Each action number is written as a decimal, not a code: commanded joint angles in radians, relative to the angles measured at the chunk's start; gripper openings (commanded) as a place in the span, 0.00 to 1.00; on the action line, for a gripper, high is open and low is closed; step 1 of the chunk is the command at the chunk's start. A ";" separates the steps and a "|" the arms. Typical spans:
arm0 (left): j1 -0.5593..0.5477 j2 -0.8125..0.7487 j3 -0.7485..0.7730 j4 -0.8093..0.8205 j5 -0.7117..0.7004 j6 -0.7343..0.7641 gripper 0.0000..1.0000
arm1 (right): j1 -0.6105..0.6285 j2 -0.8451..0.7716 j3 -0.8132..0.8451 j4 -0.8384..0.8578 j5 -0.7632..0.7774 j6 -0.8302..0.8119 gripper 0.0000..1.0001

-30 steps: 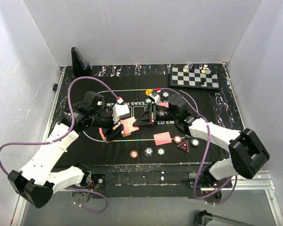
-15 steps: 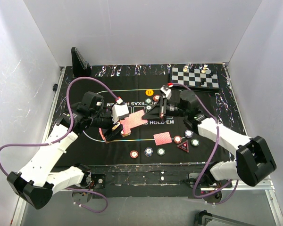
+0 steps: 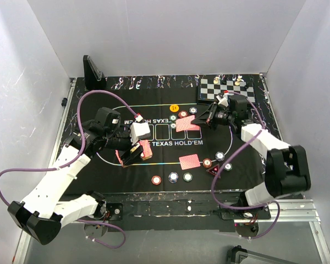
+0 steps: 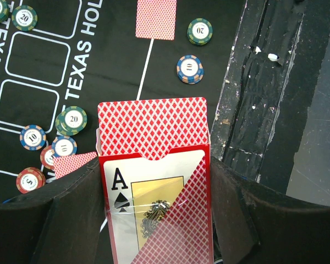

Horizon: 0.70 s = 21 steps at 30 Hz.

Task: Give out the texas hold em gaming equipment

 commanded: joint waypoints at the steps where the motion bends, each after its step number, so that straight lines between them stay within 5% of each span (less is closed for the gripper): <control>1: 0.000 -0.028 0.015 0.000 0.015 0.009 0.20 | -0.056 0.120 0.117 -0.183 0.080 -0.182 0.01; 21: 0.000 -0.028 0.029 0.000 0.020 0.013 0.20 | -0.063 0.450 0.421 -0.480 0.494 -0.377 0.01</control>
